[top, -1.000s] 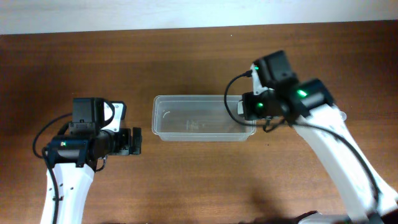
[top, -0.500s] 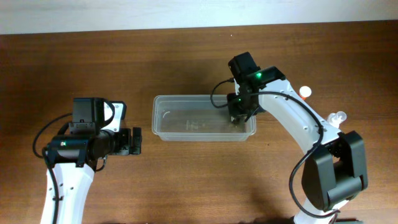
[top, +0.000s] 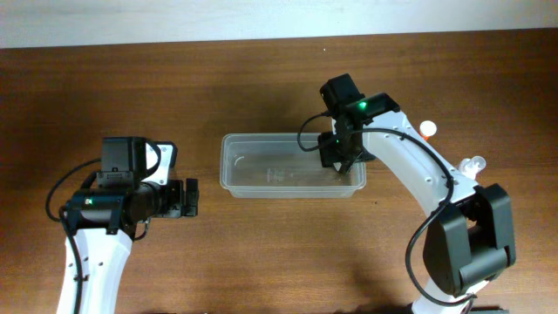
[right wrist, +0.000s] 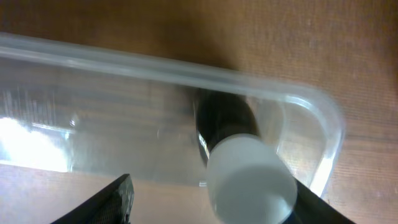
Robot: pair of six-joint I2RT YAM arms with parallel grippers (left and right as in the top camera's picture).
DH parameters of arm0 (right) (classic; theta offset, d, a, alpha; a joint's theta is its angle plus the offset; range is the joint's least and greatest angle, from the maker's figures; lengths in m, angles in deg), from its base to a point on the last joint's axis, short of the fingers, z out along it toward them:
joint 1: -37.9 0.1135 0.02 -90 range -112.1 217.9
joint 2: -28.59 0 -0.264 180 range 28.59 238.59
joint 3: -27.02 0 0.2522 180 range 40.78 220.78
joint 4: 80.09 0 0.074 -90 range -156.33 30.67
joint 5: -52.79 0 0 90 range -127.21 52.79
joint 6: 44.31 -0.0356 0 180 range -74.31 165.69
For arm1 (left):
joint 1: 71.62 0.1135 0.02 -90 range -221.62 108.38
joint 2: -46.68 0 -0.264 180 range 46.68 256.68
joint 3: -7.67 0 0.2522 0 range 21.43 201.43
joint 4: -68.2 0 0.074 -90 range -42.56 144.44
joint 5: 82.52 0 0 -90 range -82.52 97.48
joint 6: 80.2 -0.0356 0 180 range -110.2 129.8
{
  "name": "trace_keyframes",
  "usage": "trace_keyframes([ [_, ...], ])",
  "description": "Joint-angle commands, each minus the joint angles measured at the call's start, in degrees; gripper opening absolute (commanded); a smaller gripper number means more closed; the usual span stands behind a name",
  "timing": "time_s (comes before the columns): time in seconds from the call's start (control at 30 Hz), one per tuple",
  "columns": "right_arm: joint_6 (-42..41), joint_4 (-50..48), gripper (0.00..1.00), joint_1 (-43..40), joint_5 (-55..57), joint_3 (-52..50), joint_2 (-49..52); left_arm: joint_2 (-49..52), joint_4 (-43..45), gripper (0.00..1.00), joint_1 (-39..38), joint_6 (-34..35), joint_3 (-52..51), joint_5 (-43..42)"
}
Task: Pack container
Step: 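Carry the dark bottle with the right gripper into the container's right end, then grasp the orange tablet tube with the right gripper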
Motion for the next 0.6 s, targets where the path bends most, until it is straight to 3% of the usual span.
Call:
trace_keyframes([
  [0.0,0.0,2.4,0.68,0.3,1.3,3.8,-4.2,0.1,0.1,1.00,0.0,-0.9,1.5,-1.1],
  [0.17,1.5,6.6,0.78,-1.5,5.2,11.6,-10.7,0.1,0.1,1.00,0.0,-0.9,1.5,-1.0],
  [0.3,1.5,7.2,0.86,-9.4,6.9,14.3,-14.2,0.1,0.1,1.00,0.0,-0.9,1.5,-1.1],
  [0.57,5.4,8.9,0.91,-25.6,-0.1,12.8,-8.0,0.1,0.1,1.00,0.0,-0.9,1.5,-1.0],
])
